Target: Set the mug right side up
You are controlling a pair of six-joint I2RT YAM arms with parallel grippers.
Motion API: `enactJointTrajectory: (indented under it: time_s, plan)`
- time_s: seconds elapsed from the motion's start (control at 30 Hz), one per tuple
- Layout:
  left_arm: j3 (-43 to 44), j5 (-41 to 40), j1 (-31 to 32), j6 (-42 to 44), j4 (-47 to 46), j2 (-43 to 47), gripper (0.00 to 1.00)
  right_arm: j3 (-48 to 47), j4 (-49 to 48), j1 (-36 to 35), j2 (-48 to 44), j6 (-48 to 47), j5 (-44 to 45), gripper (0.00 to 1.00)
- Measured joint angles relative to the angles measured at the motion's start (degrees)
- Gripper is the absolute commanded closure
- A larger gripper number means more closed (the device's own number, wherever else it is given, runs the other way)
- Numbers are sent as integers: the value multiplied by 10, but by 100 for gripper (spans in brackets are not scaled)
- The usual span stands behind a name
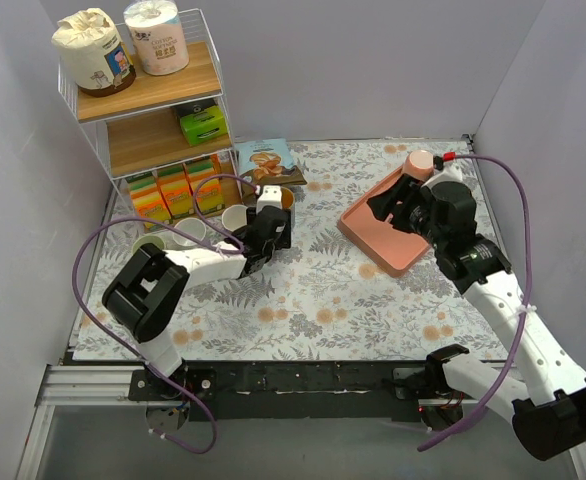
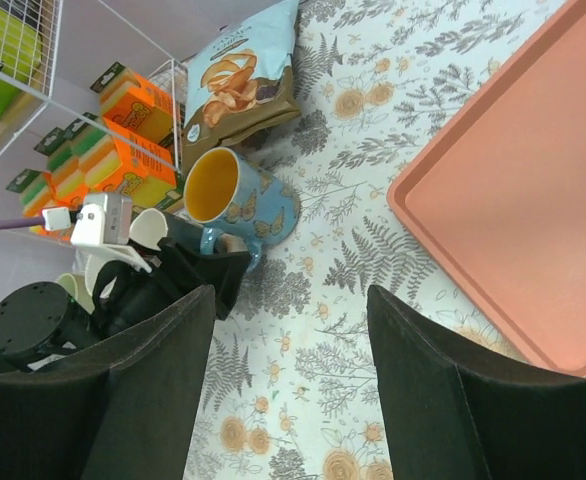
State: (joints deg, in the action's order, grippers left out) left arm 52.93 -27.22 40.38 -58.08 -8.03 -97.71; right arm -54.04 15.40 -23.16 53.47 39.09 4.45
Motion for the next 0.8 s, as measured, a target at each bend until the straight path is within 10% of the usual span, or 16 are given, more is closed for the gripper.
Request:
enactJointTrajectory:
  time_s: [0.33,0.8]
  plan:
    - [-11,24,2,-1,-20,68,2,-121,65,33,88,-140,32,28]
    - [-12,83,8,-33,39,261,2,-188,94,285,282,-301,47,30]
